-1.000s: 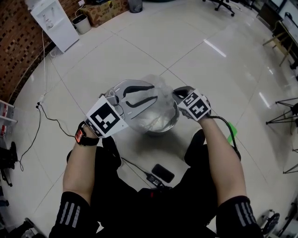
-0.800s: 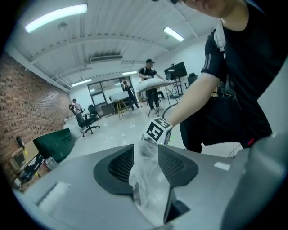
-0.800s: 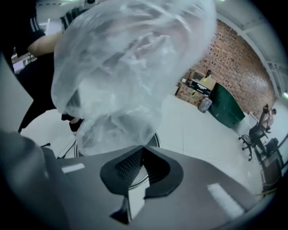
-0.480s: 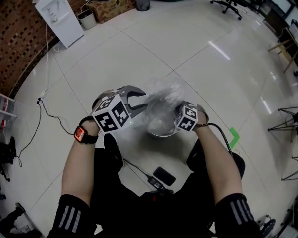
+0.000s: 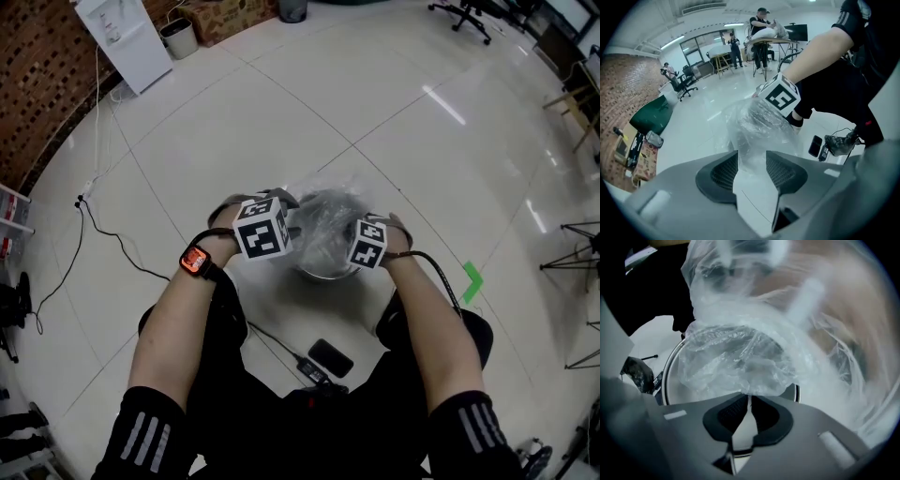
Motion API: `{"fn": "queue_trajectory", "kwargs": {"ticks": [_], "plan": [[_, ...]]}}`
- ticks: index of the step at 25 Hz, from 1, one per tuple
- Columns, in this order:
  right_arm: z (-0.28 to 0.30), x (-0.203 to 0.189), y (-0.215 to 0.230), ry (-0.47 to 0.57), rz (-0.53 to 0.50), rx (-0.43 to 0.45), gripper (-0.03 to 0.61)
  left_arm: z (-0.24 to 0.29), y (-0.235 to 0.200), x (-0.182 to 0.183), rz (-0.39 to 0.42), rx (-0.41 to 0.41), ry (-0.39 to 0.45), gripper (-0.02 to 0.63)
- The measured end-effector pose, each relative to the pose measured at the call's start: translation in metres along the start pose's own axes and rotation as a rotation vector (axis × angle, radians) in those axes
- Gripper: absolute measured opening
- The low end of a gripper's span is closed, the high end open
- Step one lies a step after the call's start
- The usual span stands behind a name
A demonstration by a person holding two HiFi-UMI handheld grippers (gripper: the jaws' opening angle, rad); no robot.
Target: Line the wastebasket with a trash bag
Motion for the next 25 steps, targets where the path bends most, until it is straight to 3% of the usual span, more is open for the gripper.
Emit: {"fn": "queue_trajectory", "kwargs": {"ticks": [2,5,10,12,16,18,21,25], "plan": [[-0.011,-0.001,0.002,0.01,0.021,0.022,0.103,0.007,-0.004,-0.003,-0.029,0.0,-0.027,0.204],[-0.033,-0.004,0.0,0.019,0.013,0.063,0.114,0.015,-0.006,-0.004,-0.065,-0.022,-0.034,0.223],[-0.081,-0.015,-0.012,-0.01,-0.036,0.222,0.114,0.029,-0.005,0.001,-0.101,-0.065,-0.036,0.241],[-0.101,-0.025,-0.01,-0.017,-0.041,0.235,0.114,0.035,-0.006,0.001,-0.123,-0.064,-0.052,0.241],[-0.132,-0.047,0.017,0.052,0.075,0.146,0.114,0.046,-0.003,0.004,-0.136,-0.093,-0.068,0.22],[-0.139,-0.052,0.037,0.089,0.142,0.054,0.115,0.048,0.0,0.01,-0.118,-0.103,-0.063,0.128],[-0.137,-0.053,0.059,0.071,0.121,-0.076,0.142,0.049,0.004,0.02,-0.091,-0.112,-0.054,0.0],[-0.12,-0.046,0.066,0.075,0.062,-0.101,0.173,0.05,0.009,0.026,-0.067,-0.125,-0.055,-0.006]]}}
Point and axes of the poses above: the fingertips, and each gripper's own axes: z forward along the fingers, y to its right, x out of its top, the point moved 7 cm from there along -z, backward along the fingers, and after that the axes turned 13 degrees about -y, right-handed, at the moved point
